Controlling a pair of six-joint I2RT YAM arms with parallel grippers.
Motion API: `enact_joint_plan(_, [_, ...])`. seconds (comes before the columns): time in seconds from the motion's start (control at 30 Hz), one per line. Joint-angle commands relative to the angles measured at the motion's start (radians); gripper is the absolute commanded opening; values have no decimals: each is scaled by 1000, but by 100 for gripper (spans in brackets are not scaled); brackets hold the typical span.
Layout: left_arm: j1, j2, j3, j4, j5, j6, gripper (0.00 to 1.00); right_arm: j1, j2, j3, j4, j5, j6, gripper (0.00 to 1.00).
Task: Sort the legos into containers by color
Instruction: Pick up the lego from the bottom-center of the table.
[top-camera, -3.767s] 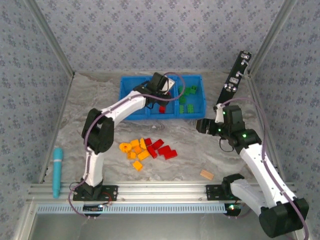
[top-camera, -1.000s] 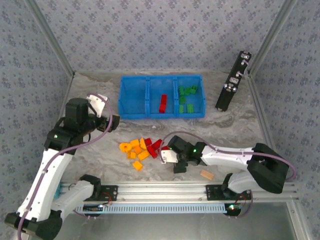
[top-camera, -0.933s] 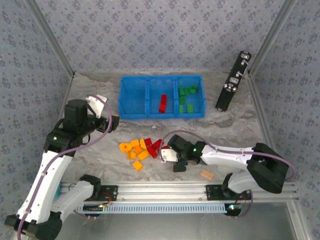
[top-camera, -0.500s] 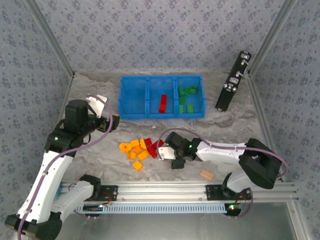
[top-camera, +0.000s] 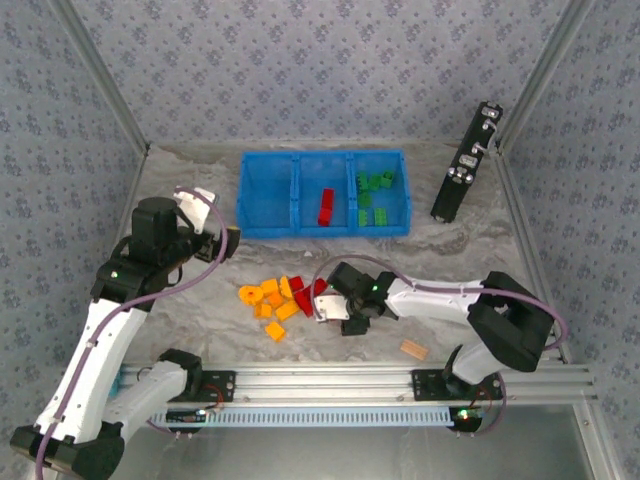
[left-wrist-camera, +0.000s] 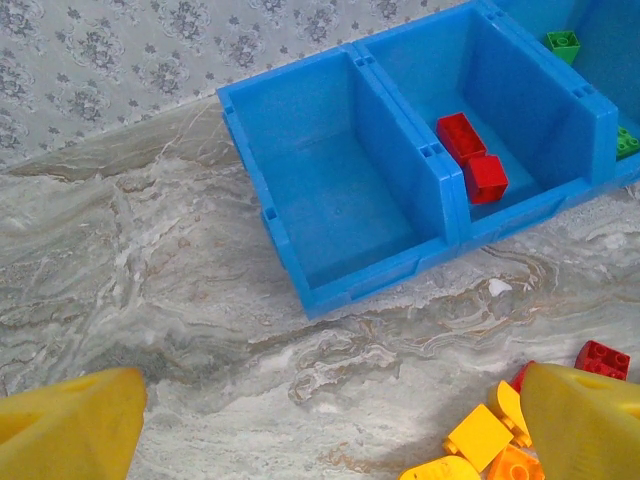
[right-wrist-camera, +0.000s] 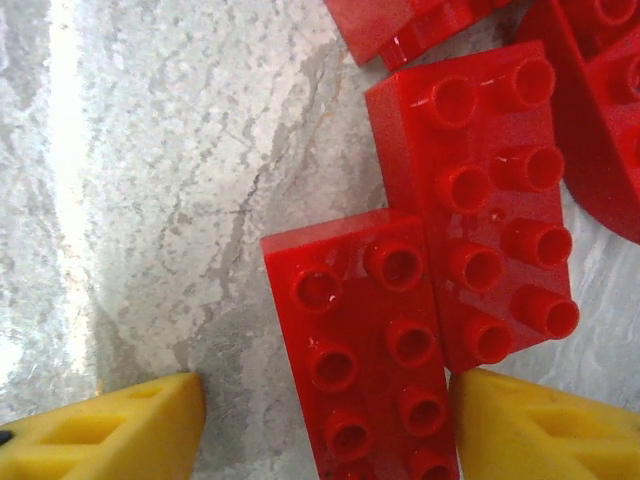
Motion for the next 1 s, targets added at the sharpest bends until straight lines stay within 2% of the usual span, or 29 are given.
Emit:
enact_joint_plan(0.0, [4,1,-1,19,-13,16,96,-1,30,19,-44,-17,-2,60])
enact_joint_plan(0.27, [3,-3,-5,19,-18,17,97,-3,38,30,-51,-8,1,51])
enact_joint_plan(0.4, [4,-7,-4,17,-21,20,97,-14,20,42,-74,-26,6,41])
enact_joint_plan(0.97, [6,-6,-10,21,-20,20,98,-54,-101,142,-185,-60,9,34])
